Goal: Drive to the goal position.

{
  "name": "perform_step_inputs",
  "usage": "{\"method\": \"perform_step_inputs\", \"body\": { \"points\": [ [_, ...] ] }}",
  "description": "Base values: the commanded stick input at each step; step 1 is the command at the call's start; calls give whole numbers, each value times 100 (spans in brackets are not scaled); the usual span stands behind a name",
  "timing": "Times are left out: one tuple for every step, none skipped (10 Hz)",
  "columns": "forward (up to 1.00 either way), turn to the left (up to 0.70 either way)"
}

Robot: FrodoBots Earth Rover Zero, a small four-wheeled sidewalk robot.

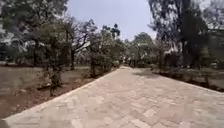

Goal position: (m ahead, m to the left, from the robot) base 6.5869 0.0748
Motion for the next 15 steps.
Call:
{"method": "perform_step_inputs", "body": {
  "points": [
    [70,0],
    [70,0],
    [70,0],
    [70,0],
    [70,0],
    [70,0],
    [70,0],
    [70,0],
    [70,0],
    [70,0],
    [70,0],
    [70,0],
    [70,0],
    [70,0],
    [70,0]
  ]
}}
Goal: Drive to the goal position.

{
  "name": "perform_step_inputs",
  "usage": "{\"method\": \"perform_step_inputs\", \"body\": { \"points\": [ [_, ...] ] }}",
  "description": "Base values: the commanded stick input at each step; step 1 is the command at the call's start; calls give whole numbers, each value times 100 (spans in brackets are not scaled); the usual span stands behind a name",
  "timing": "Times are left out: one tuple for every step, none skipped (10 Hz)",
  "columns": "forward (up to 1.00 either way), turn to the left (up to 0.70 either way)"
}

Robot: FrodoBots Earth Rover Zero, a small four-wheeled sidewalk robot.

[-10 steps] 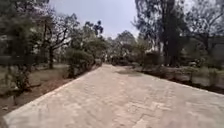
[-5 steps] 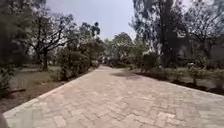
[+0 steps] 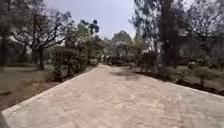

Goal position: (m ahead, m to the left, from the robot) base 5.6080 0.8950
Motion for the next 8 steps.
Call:
{"method": "perform_step_inputs", "body": {
  "points": [
    [70,0],
    [70,0],
    [70,0],
    [70,0],
    [70,0],
    [70,0],
    [70,0],
    [70,0]
  ]
}}
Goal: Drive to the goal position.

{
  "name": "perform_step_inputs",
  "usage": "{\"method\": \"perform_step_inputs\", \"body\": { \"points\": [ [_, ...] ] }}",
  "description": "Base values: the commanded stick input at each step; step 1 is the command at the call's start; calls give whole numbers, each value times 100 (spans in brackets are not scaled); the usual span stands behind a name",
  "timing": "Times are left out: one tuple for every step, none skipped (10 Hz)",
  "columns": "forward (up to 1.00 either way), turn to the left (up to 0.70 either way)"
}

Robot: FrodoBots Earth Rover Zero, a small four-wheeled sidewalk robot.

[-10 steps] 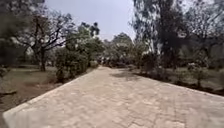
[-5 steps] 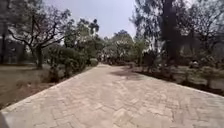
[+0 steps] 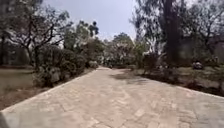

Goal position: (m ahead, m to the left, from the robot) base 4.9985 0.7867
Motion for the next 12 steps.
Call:
{"method": "perform_step_inputs", "body": {
  "points": [
    [70,0],
    [70,0],
    [70,0],
    [70,0],
    [70,0],
    [70,0],
    [70,0],
    [70,0],
    [70,0],
    [70,0],
    [70,0],
    [70,4]
  ]
}}
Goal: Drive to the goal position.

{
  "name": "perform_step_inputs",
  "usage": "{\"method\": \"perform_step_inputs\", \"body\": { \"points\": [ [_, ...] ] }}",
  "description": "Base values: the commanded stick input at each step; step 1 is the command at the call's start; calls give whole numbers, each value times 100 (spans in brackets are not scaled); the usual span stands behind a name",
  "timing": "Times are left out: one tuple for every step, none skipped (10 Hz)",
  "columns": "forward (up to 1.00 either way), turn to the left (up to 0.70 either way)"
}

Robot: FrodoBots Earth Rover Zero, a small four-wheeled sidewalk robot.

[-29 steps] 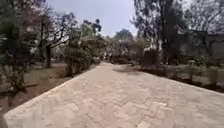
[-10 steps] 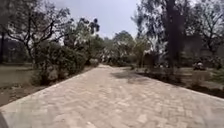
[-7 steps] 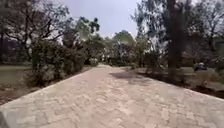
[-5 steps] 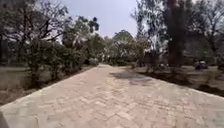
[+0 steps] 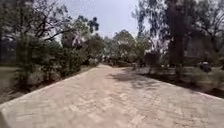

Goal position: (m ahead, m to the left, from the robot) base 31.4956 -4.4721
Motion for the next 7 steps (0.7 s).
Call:
{"method": "perform_step_inputs", "body": {
  "points": [
    [70,21],
    [70,32],
    [70,15],
    [70,0],
    [70,0],
    [70,0],
    [70,0]
  ]
}}
